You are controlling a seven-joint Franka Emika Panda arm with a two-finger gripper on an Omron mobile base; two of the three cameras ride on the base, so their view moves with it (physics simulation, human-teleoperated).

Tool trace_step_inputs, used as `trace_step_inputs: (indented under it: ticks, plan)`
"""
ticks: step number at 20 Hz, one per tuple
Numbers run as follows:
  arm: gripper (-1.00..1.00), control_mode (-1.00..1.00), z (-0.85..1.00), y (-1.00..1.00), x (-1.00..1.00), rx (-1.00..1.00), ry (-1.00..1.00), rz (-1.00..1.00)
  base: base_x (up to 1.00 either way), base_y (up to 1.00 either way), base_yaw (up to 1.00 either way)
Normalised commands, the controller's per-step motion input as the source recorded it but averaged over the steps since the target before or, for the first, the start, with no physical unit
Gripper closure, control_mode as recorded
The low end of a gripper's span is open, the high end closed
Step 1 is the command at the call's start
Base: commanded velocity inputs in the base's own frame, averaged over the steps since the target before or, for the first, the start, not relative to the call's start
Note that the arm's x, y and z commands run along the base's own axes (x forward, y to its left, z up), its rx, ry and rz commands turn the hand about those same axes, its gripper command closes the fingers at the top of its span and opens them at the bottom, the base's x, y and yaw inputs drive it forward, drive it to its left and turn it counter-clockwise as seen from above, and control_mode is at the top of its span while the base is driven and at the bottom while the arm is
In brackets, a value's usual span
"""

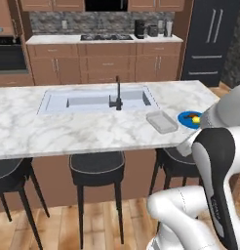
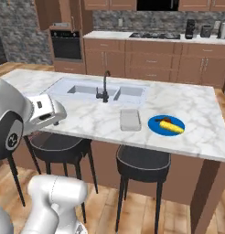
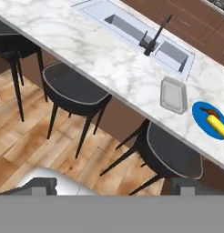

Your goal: Retrieve the tupperware and aluminum foil from the cabinet and place them on the dining counter near the plate with corn and chicken drumstick to prepare for storing leftovers.

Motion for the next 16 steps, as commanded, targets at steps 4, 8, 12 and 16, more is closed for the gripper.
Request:
trace_step_inputs:
  ticks: [4, 8, 12, 16]
  plan:
    - [-1.0, 1.0, 0.0, 0.0, 0.0, 0.0, 0.0, 0.0, 0.02, 1.0, 0.35]
    - [-1.0, 1.0, 0.0, 0.0, 0.0, 0.0, 0.0, 0.0, 0.17, 1.0, 0.4]
    - [-1.0, 1.0, 0.0, 0.0, 0.0, 0.0, 0.0, 0.0, 0.15, 1.0, 0.43]
    - [-1.0, 1.0, 0.0, 0.0, 0.0, 0.0, 0.0, 0.0, 0.17, 1.0, 0.43]
